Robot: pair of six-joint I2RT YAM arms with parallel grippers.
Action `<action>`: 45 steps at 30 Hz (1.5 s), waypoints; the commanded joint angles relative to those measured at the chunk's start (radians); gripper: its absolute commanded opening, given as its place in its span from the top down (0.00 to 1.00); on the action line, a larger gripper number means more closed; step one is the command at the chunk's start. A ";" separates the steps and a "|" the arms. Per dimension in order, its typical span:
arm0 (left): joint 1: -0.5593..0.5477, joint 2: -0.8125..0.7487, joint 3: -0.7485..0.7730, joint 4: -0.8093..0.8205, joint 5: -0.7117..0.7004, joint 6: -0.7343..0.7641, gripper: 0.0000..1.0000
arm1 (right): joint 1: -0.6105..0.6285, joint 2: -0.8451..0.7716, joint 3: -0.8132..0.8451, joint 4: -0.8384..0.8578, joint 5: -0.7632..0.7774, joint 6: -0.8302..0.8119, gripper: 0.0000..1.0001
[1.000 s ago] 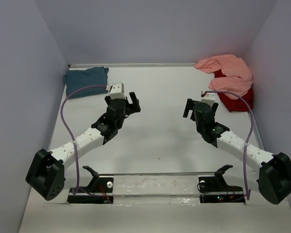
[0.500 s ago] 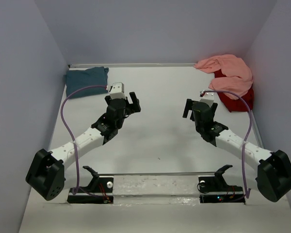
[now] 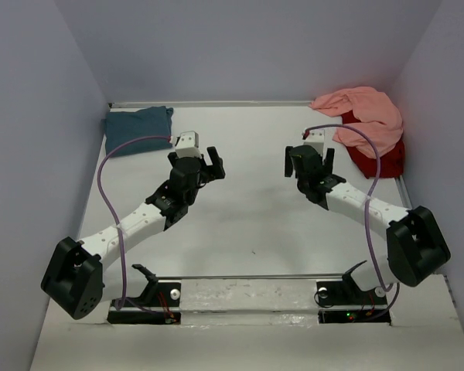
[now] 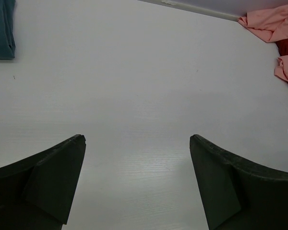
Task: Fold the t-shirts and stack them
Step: Grab the tshirt from the pile
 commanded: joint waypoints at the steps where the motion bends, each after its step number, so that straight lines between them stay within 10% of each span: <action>1: -0.004 -0.028 -0.009 0.046 0.000 0.006 0.01 | -0.067 0.034 0.123 -0.063 -0.092 0.030 0.00; 15: -0.004 -0.020 -0.009 0.047 0.020 -0.008 0.01 | -0.499 0.419 0.633 -0.227 -0.459 -0.039 0.05; 45: -0.004 -0.007 -0.003 0.042 0.009 -0.008 0.01 | -0.615 0.855 1.024 -0.390 -0.363 -0.054 0.11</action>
